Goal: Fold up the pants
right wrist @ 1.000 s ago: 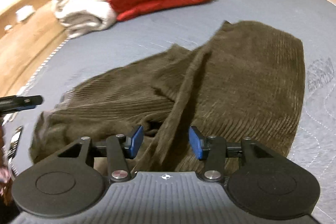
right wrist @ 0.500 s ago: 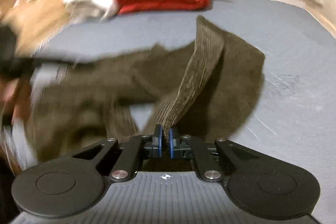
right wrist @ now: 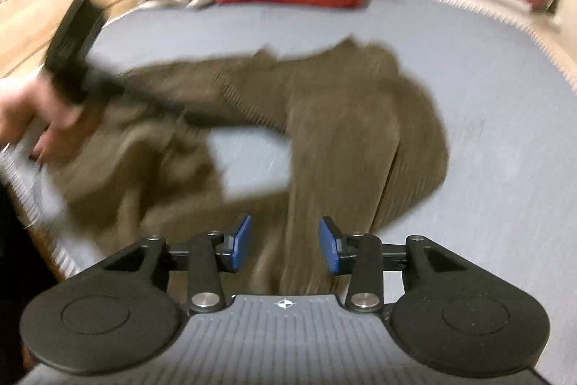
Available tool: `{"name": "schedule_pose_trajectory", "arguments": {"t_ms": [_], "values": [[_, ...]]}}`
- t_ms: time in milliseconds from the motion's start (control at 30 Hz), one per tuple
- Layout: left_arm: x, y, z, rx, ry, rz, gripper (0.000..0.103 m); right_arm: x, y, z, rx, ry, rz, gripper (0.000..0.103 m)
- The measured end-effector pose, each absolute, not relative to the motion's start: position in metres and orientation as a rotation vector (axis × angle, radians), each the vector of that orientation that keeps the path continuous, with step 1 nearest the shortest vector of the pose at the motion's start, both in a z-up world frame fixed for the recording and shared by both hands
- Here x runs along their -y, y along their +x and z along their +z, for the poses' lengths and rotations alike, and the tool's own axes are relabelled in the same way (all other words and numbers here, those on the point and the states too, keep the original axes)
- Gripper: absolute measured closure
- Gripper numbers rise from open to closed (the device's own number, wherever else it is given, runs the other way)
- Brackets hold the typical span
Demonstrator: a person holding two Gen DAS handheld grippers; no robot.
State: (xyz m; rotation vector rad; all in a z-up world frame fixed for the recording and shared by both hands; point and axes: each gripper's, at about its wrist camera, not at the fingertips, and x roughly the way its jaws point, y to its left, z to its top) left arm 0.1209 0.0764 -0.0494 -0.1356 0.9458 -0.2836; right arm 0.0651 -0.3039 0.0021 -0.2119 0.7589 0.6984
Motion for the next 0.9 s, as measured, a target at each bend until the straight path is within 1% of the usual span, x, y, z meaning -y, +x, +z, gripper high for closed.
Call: {"name": "schedule_pose_trajectory", "arguments": {"t_ms": [100, 200, 367, 400, 433, 467, 500, 567, 633, 767, 833, 900], "values": [[-0.089, 0.12, -0.055, -0.958, -0.123, -0.24, 0.072, 0.268, 0.1, 0.004, -0.693, -0.248, 0.642, 0.052], [-0.105, 0.119, -0.057, -0.968, -0.126, -0.206, 0.072, 0.228, 0.132, -0.011, -0.666, -0.307, 0.612, 0.048], [-0.124, 0.12, -0.056, -0.975, -0.141, -0.173, 0.072, 0.17, 0.164, -0.047, -0.688, -0.452, 0.614, 0.047], [-0.127, 0.12, -0.056, -0.976, -0.142, -0.169, 0.072, 0.161, 0.167, -0.057, -0.695, -0.507, 0.603, 0.051], [-0.128, 0.121, -0.055, -0.975, -0.142, -0.166, 0.072, 0.155, 0.169, -0.066, -0.71, -0.556, 0.59, 0.07], [-0.129, 0.121, -0.054, -0.974, -0.142, -0.164, 0.072, 0.154, 0.172, -0.072, -0.732, -0.588, 0.571, 0.087], [-0.13, 0.122, -0.054, -0.972, -0.143, -0.164, 0.072, 0.156, 0.175, -0.074, -0.747, -0.586, 0.555, 0.095], [-0.128, 0.123, -0.051, -0.967, -0.145, -0.173, 0.072, 0.171, 0.179, -0.064, -0.739, -0.511, 0.541, 0.096], [-0.124, 0.125, -0.049, -0.957, -0.148, -0.187, 0.072, 0.2, 0.178, -0.04, -0.692, -0.448, 0.479, 0.096], [-0.114, 0.125, -0.042, -0.935, -0.15, -0.22, 0.072, 0.289, 0.165, 0.008, -0.619, -0.285, 0.311, 0.096], [-0.109, 0.122, -0.039, -0.928, -0.141, -0.238, 0.072, 0.345, 0.152, 0.018, -0.635, -0.216, 0.194, 0.097], [-0.103, 0.12, -0.038, -0.93, -0.129, -0.256, 0.072, 0.402, 0.14, 0.008, -0.722, -0.142, 0.077, 0.097]]}}
